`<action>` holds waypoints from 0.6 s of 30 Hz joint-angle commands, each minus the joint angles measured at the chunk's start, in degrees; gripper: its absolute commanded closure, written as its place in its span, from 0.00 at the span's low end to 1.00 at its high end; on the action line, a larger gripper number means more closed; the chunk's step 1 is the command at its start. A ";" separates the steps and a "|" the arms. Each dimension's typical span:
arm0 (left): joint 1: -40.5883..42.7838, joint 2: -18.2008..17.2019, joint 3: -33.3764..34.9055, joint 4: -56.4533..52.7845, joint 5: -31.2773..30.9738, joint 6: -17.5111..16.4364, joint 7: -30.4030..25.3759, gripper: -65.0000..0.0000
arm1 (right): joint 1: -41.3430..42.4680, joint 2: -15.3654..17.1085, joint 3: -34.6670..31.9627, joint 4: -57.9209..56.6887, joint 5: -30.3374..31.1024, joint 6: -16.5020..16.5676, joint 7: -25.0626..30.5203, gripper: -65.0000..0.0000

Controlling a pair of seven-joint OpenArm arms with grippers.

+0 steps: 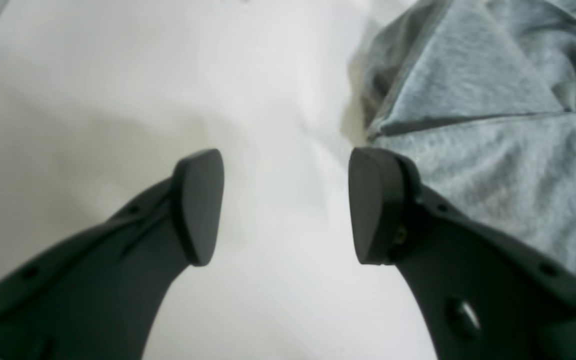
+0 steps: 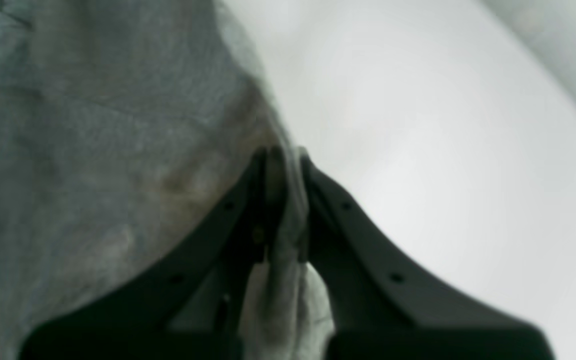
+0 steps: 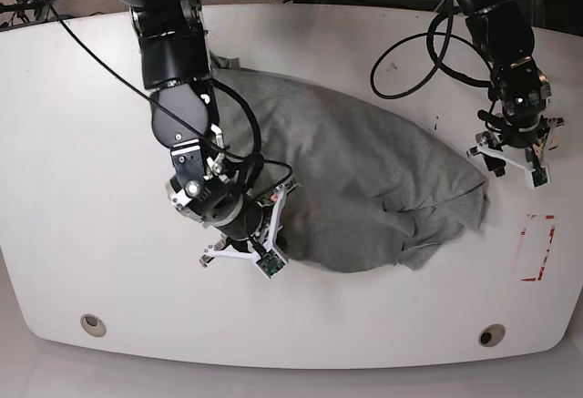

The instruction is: Fold the T-shirt properly

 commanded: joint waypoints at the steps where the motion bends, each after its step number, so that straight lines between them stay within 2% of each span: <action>1: -1.08 -0.51 1.87 0.93 -0.23 -0.14 -1.46 0.43 | -0.30 2.18 2.10 5.39 0.08 0.76 0.02 1.00; 3: -1.08 -0.60 3.10 0.93 -0.23 -0.14 -1.46 0.43 | -3.11 3.42 4.65 9.87 0.17 3.04 0.02 1.00; 10: -3.19 -0.34 3.89 0.84 -0.23 -0.14 -1.46 0.43 | -9.35 5.70 10.89 22.09 0.17 5.51 -0.33 1.00; 13: -3.45 0.80 4.77 0.84 -0.23 -0.14 -1.46 0.43 | -13.13 7.72 13.18 26.40 0.17 5.68 -0.33 1.00; 18: -6.18 1.07 5.30 -2.15 -0.14 -0.14 -1.46 0.43 | -14.28 8.34 18.54 26.31 0.52 5.77 -0.06 1.00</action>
